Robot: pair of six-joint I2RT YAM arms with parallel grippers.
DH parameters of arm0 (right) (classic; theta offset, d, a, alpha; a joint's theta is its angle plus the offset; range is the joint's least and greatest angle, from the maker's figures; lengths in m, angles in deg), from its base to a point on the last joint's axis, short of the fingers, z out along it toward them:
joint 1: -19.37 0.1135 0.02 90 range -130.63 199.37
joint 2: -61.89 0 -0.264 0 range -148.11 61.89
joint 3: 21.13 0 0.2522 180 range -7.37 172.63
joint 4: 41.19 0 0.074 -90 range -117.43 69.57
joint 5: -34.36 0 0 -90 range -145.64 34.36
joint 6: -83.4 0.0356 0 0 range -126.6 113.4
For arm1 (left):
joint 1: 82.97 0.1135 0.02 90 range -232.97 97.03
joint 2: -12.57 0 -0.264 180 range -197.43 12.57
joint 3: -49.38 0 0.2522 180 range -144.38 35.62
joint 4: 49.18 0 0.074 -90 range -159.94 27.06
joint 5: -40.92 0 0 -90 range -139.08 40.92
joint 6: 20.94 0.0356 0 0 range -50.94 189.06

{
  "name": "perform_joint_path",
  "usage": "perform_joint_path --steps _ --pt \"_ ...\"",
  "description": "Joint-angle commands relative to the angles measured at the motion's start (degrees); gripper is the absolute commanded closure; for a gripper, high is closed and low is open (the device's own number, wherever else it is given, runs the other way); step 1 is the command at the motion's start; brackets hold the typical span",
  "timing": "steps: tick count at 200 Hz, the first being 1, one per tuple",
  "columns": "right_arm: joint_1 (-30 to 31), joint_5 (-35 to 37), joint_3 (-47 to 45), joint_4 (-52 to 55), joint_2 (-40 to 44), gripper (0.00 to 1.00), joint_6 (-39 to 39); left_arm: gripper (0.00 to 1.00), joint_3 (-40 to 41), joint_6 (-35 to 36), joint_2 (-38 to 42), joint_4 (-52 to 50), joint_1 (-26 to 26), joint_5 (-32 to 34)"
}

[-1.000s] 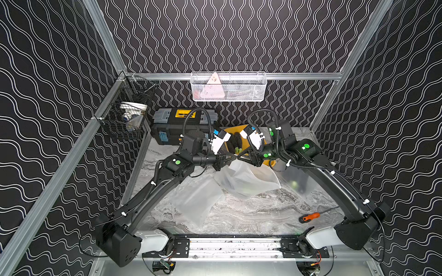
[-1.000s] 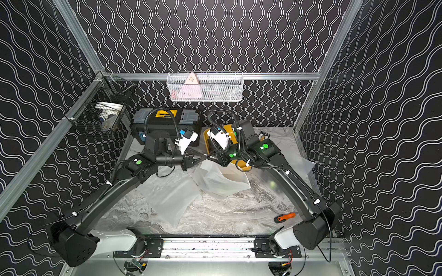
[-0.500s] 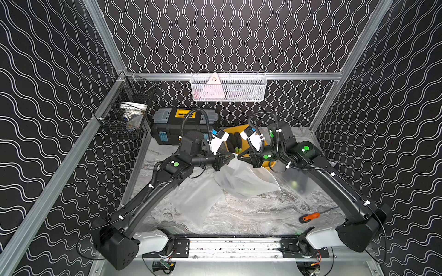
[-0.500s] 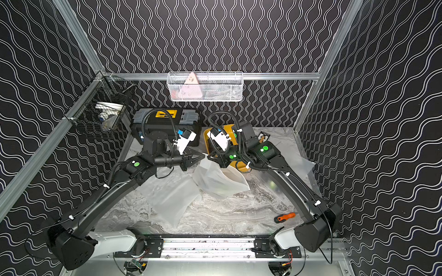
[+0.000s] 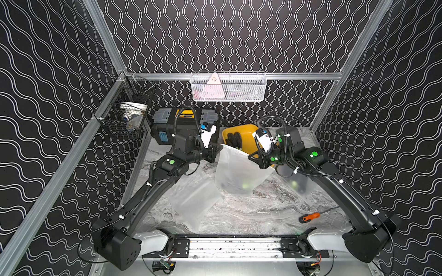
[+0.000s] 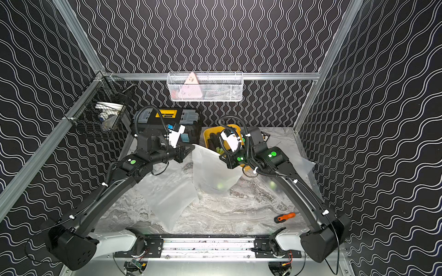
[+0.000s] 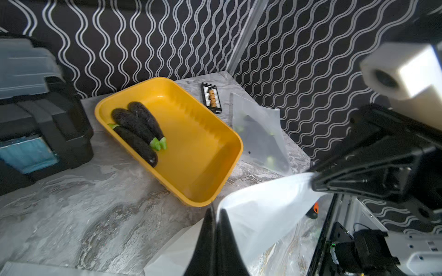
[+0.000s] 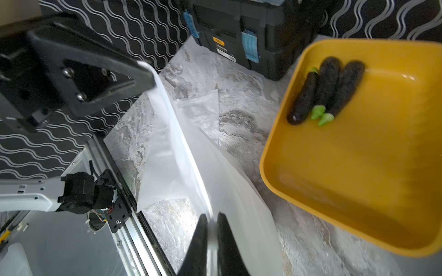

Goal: Place the eggplant in a zip-top bag and seal the zipper
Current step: Zip the zipper on the zipper food storage bag.

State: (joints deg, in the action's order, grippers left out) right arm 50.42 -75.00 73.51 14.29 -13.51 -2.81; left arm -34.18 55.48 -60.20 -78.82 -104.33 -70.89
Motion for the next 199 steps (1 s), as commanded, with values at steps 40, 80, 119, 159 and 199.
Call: perform_joint_path --steps 40,80,119,159,199 --pt "-2.88 9.25 -2.77 8.55 4.79 0.89 5.51 1.00 0.59 -1.13 -0.76 2.39 1.85 5.80" --pt "-4.15 10.35 -2.25 10.35 5.39 0.88 5.09 1.00 1.16 -1.37 -0.72 2.64 1.88 4.46" --pt "-4.24 5.98 -0.27 7.01 5.36 0.61 7.51 1.00 2.21 -3.45 -1.40 4.88 1.46 0.76" --pt "-4.61 12.47 -4.31 6.63 9.72 0.50 11.24 1.00 2.21 -5.84 -3.36 5.45 1.45 2.96" --pt "-6.26 12.69 -15.07 3.38 11.65 0.49 14.97 1.00 1.56 -6.41 -4.74 5.51 1.45 4.77"
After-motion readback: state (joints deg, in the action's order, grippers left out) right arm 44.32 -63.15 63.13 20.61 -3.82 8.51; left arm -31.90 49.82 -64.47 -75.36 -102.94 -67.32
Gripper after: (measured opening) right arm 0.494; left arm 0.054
